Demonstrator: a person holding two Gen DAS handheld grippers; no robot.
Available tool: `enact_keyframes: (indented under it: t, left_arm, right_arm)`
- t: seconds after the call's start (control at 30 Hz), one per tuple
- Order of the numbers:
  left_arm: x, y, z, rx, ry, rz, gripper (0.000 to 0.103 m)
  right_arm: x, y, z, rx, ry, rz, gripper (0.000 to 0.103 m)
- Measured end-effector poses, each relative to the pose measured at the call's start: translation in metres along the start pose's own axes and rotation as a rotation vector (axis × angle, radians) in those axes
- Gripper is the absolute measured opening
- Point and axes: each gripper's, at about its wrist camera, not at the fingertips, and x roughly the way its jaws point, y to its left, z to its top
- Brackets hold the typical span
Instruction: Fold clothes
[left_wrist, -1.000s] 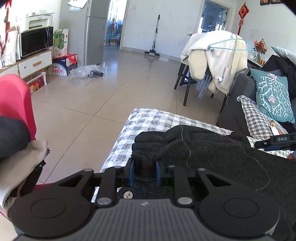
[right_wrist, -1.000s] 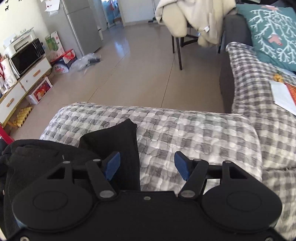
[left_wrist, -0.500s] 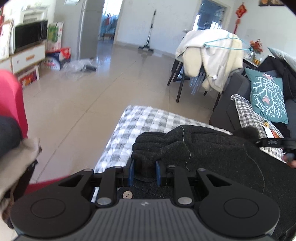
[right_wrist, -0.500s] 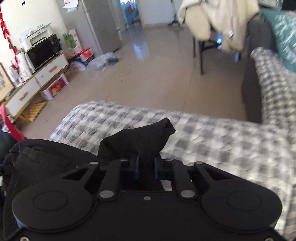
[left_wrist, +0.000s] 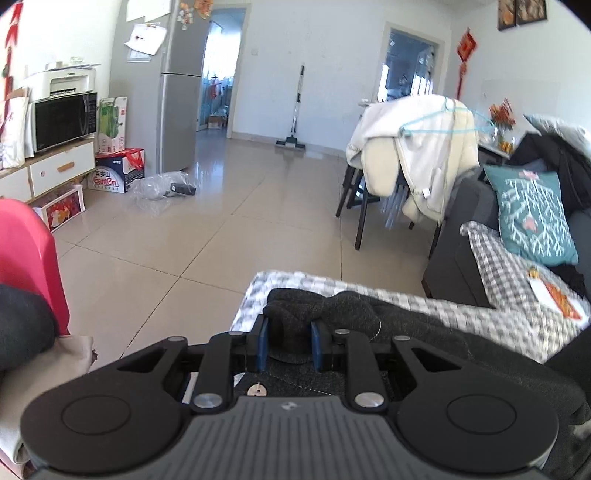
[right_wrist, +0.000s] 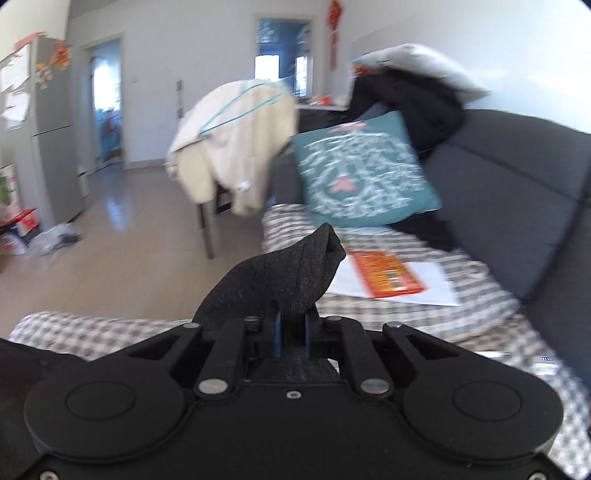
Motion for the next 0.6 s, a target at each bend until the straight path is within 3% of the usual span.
enact_keyframes:
  t: [0.2,0.3,0.6]
  left_arm:
    - [0.019,-0.019,0.016,0.001,-0.024,0.009,0.022]
    - [0.033,-0.028,0.023,0.016,-0.040,0.012,0.022]
    - [0.091,-0.041,0.028,0.056,-0.022,0.023,0.022]
  right_arm:
    - [0.002,-0.036,-0.002,0.011,-0.026,-0.116,0.012]
    - [0.021,-0.043,-0.009,-0.019,0.025,-0.186,0.012]
    - [0.082,-0.054,-0.039,0.038,0.088,-0.263,0.012]
